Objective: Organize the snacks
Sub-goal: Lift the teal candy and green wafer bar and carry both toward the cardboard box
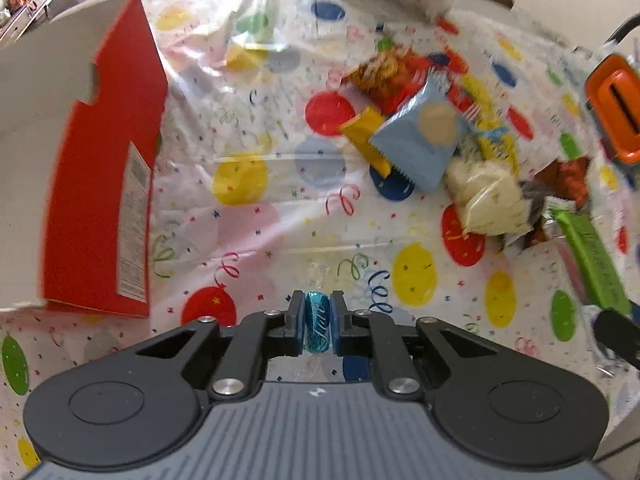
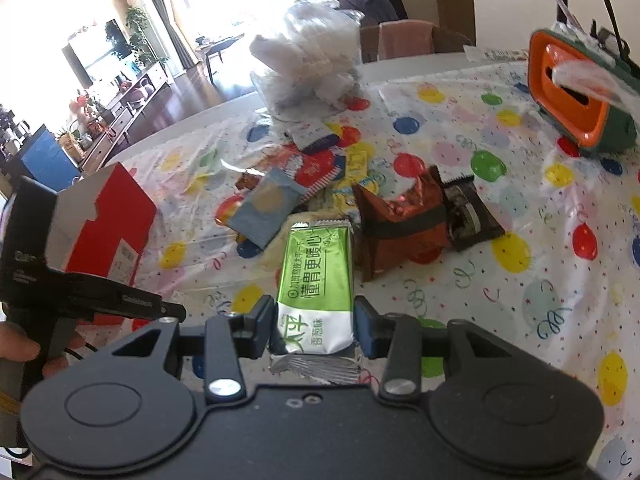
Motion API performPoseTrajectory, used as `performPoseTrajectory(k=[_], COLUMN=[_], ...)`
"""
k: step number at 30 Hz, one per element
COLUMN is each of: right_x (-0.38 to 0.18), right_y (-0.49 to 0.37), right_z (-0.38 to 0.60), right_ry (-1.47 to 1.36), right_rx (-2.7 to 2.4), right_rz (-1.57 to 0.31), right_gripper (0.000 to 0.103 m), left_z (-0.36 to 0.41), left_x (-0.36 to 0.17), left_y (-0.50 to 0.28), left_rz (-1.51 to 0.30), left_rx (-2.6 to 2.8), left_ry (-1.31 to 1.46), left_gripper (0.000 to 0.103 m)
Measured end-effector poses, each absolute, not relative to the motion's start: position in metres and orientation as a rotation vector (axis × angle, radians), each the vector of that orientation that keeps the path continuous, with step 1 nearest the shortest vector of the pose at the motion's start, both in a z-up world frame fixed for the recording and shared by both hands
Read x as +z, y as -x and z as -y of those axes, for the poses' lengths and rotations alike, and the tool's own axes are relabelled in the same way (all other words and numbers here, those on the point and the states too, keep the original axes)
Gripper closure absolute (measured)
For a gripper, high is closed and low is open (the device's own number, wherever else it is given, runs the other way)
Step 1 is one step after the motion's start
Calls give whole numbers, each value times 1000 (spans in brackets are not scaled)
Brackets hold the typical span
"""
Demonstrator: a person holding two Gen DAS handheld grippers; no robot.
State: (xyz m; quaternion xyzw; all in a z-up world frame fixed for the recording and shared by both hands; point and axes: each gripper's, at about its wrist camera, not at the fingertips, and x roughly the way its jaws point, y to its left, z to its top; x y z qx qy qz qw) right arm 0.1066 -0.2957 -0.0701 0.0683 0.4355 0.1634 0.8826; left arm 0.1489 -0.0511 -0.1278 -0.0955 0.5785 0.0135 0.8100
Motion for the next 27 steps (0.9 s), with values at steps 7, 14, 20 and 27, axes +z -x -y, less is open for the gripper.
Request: performPoseTrajectory(k=[7, 14, 20, 27], right_x=[-47, -26, -13, -8], right_y=[-103, -100, -103, -117], right_z=[269, 223, 168, 95], right_ry=[-114, -67, 5, 60], right_rx=[365, 426, 504, 603], right_rz=[-861, -814, -770, -750], right_gripper=[61, 61, 61, 61], left_z=[23, -19, -67, -133], left_x=[-79, -39, -21, -17], left_y=[-134, -120, -113, -112], left_rz=[-1167, -1091, -1041, -1044], left_rx=[-26, -25, 28, 100], left_ry=[264, 283, 280, 322], left_gripper=[91, 91, 91, 91])
